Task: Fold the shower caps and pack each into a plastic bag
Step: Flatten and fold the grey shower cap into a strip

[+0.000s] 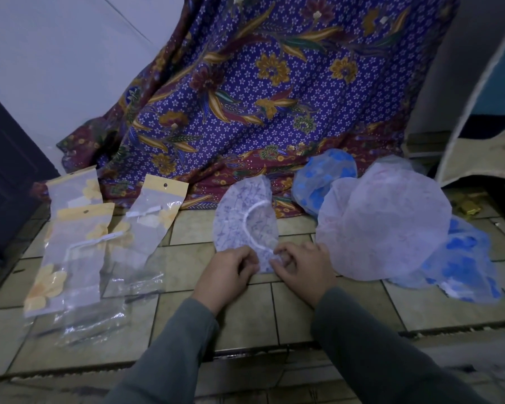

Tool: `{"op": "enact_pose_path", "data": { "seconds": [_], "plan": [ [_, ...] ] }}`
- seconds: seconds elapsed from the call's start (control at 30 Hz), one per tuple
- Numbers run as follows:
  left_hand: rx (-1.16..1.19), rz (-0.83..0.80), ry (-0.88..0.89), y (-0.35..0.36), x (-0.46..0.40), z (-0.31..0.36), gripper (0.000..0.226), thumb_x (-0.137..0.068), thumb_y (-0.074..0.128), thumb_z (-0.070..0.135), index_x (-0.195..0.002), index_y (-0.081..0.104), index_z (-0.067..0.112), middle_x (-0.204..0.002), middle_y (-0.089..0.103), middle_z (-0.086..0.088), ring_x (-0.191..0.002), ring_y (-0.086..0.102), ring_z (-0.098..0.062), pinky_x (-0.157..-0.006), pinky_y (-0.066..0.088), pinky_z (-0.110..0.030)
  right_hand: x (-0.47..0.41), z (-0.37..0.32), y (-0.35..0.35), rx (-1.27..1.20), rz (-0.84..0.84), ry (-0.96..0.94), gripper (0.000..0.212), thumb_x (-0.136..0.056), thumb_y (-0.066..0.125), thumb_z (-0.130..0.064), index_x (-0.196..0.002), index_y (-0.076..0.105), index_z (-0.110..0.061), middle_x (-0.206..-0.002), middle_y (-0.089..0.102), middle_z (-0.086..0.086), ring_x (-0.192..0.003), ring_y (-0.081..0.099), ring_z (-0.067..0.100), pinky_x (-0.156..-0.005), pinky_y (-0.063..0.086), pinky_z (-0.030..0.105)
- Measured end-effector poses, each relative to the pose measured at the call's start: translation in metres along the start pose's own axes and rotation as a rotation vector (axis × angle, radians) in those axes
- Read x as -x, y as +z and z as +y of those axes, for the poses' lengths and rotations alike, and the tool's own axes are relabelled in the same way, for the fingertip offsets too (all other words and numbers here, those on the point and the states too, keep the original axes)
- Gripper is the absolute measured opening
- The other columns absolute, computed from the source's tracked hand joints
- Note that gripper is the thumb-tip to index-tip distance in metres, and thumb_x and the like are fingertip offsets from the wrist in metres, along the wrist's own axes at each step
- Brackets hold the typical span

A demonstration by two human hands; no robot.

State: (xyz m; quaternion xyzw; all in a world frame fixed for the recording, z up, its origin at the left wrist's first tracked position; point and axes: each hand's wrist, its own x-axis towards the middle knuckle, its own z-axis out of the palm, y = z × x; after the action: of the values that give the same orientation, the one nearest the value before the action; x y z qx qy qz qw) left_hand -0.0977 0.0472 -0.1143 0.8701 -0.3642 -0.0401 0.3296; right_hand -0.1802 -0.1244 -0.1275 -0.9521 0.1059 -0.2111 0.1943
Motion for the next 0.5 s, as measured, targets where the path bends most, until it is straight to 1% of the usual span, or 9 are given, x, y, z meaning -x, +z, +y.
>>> {"op": "enact_pose_path", "data": {
  "seconds": [0.07,0.1,0.17,0.2,0.27,0.33,0.43,0.5],
  "plan": [
    [-0.063,0.023,0.043,0.004,0.002,0.000,0.003,-0.082,0.064,0.023,-0.081,0.062,0.023,-0.076,0.064,0.007,-0.075,0.055,-0.012,-0.067,0.038,-0.021,0.003,0.001,0.003,0.029,0.032,-0.017,0.020,-0.077,0.062,-0.050,-0.089,0.063,-0.034,-0.072,0.061,-0.010,-0.077,0.056,0.016,-0.072,0.039,0.034],
    [-0.065,0.033,0.048,0.005,0.003,0.000,0.002,-0.083,0.064,0.024,-0.082,0.062,0.023,-0.078,0.065,0.006,-0.076,0.054,-0.012,-0.069,0.038,-0.023,0.003,0.003,0.004,0.044,0.059,-0.027,0.021,-0.076,0.062,-0.052,-0.087,0.063,-0.034,-0.076,0.061,-0.011,-0.078,0.056,0.016,-0.070,0.041,0.034],
    [-0.031,0.034,0.055,0.004,0.004,-0.001,0.003,-0.083,0.066,0.021,-0.084,0.064,0.022,-0.080,0.064,0.005,-0.077,0.051,-0.009,-0.070,0.036,-0.020,0.001,0.006,0.005,0.051,0.120,-0.079,0.021,-0.074,0.060,-0.051,-0.082,0.064,-0.033,-0.083,0.059,-0.009,-0.081,0.052,0.014,-0.068,0.039,0.030],
    [-0.016,0.022,0.065,0.002,0.004,-0.003,0.004,-0.082,0.067,0.019,-0.085,0.065,0.021,-0.081,0.063,0.006,-0.078,0.050,-0.007,-0.070,0.035,-0.018,0.001,0.007,0.006,0.056,0.142,-0.138,0.017,-0.074,0.061,-0.048,-0.079,0.065,-0.031,-0.084,0.058,-0.009,-0.081,0.051,0.014,-0.068,0.036,0.029],
    [-0.014,-0.010,0.105,-0.002,0.002,-0.007,0.006,-0.081,0.068,0.018,-0.085,0.065,0.021,-0.083,0.059,0.007,-0.079,0.051,-0.005,-0.072,0.037,-0.016,0.000,0.008,0.008,0.075,0.162,-0.284,0.011,-0.076,0.062,-0.039,-0.074,0.066,-0.029,-0.085,0.060,-0.010,-0.082,0.049,0.014,-0.068,0.032,0.030],
    [-0.029,-0.046,0.142,-0.005,0.000,-0.011,0.005,-0.080,0.065,0.021,-0.084,0.067,0.022,-0.085,0.059,0.006,-0.080,0.054,-0.006,-0.073,0.040,-0.017,-0.001,0.009,0.009,0.084,0.163,-0.348,0.013,-0.078,0.059,-0.039,-0.073,0.066,-0.029,-0.083,0.063,-0.014,-0.081,0.046,0.012,-0.068,0.030,0.033],
    [-0.035,-0.075,0.173,-0.005,-0.001,-0.012,0.010,-0.081,0.063,0.023,-0.084,0.071,0.020,-0.084,0.065,0.003,-0.080,0.058,-0.011,-0.076,0.042,-0.017,-0.002,0.011,0.009,0.117,0.138,-0.300,0.020,-0.082,0.056,-0.044,-0.074,0.068,-0.030,-0.080,0.066,-0.018,-0.079,0.044,0.011,-0.068,0.026,0.033],
    [-0.056,-0.080,0.192,-0.006,-0.001,-0.014,0.016,-0.083,0.061,0.034,-0.086,0.072,0.022,-0.084,0.066,0.006,-0.081,0.059,-0.013,-0.078,0.045,-0.024,-0.001,0.010,0.006,0.129,0.073,-0.257,0.027,-0.081,0.052,-0.052,-0.078,0.069,-0.032,-0.083,0.067,-0.019,-0.078,0.047,0.010,-0.069,0.025,0.032]
  ]
}}
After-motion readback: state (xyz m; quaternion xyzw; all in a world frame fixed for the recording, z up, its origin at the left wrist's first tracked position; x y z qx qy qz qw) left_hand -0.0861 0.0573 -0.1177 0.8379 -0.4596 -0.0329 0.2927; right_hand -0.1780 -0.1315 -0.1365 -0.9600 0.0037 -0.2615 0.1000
